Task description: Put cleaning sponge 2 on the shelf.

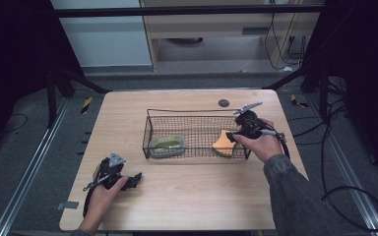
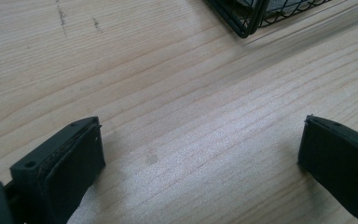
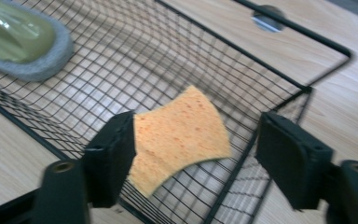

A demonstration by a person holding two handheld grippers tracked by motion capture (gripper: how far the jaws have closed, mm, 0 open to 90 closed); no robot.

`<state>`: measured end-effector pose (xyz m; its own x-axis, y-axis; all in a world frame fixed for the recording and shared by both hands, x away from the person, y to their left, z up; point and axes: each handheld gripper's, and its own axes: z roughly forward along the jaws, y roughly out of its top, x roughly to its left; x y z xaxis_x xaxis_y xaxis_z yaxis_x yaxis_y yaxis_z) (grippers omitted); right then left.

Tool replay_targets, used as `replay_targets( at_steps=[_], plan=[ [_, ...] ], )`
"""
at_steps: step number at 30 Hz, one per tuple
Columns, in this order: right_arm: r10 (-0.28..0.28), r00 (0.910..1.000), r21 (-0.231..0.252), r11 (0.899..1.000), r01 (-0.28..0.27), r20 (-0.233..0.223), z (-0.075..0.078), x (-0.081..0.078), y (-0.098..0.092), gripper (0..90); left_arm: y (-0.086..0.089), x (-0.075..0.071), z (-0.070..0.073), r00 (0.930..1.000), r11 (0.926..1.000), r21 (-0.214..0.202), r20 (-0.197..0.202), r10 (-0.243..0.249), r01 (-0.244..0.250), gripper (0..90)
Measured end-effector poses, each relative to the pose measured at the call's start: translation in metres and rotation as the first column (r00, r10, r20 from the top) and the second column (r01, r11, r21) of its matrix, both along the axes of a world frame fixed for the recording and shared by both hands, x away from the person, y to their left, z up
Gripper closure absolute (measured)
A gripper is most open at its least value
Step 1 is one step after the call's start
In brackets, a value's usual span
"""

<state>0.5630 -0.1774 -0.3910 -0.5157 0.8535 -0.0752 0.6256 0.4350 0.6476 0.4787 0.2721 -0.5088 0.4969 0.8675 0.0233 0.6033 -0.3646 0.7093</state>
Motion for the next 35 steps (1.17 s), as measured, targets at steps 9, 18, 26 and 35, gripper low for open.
replay_targets(
  at_steps=[9,18,26,35],
  plan=[
    [-0.119,0.9875,0.042,0.992,0.116,0.103,0.008,-0.035,-0.035,13.9,0.0,0.0,0.0,1.0,1.0,0.0,0.0,0.0,0.0,0.0],
    [-0.245,0.9623,0.098,0.967,0.234,0.119,-0.02,-0.072,-0.072,11.1,0.0,0.0,0.0,1.0,1.0,0.0,0.0,0.0,0.0,0.0],
    [-0.3,0.9531,0.061,0.953,0.297,0.041,-0.082,-0.08,-0.084,11.5,0.0,0.0,0.0,1.0,1.0,0.0,0.0,0.001,-0.001,0.0],
    [-0.333,0.9426,0.099,0.939,0.329,0.025,-0.116,-0.083,-0.085,10.2,0.0,0.0,0.0,1.0,1.0,0.0,0.0,0.0,0.0,0.0]
  ],
)
